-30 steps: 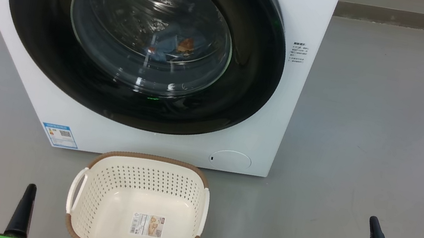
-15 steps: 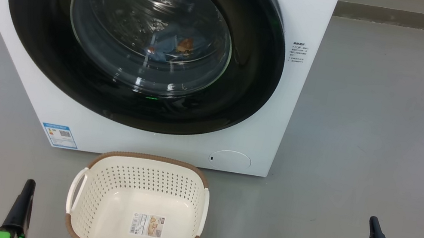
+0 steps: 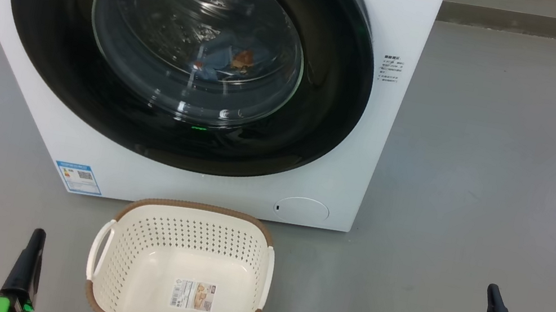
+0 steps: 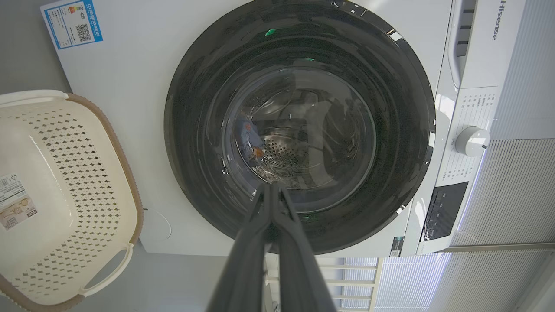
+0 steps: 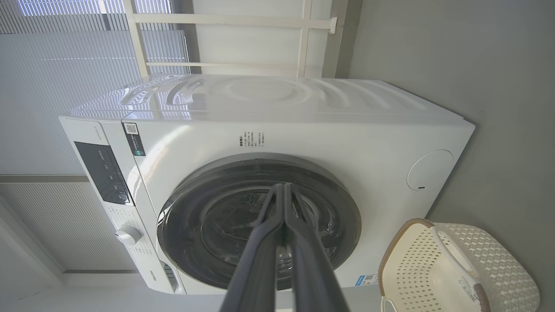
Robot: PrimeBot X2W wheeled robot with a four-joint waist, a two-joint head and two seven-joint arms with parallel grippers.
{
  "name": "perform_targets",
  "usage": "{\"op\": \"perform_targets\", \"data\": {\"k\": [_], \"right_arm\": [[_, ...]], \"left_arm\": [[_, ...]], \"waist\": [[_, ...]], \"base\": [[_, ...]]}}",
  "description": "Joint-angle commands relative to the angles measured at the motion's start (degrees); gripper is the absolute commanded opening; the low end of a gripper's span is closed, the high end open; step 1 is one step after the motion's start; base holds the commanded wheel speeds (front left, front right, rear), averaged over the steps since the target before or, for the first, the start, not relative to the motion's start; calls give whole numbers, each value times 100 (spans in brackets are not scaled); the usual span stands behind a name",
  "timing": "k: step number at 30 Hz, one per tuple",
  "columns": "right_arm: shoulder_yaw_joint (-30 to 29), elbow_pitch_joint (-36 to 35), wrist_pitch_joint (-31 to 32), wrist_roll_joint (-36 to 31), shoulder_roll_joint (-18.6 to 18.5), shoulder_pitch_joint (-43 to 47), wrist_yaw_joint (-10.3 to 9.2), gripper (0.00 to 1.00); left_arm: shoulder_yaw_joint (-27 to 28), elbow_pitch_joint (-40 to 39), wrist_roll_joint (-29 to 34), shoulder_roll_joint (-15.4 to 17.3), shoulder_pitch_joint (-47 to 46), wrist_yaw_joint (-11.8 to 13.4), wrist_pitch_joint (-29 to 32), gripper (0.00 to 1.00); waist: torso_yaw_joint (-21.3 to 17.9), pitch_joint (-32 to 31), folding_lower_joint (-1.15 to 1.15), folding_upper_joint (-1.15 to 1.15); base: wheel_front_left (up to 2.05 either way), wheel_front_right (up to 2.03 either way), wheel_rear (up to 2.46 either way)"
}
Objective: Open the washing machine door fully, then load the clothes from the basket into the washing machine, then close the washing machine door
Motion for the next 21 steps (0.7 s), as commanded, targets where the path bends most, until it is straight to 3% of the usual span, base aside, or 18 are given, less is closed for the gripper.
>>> {"op": "perform_targets", "data": {"k": [1,21], "right_arm": [[135,-168,45,17,-6,-266,-6,0],[134,-167,46,16,-5,-266,-6,0]], "left_arm": [[193,-106,-37,99,-231,-21,23,0],[214,-106,-20,84,-232,-21,39,0]], "waist": [[0,0,0,0],[0,0,0,0]], "base": [[0,0,0],[0,0,0]]}}
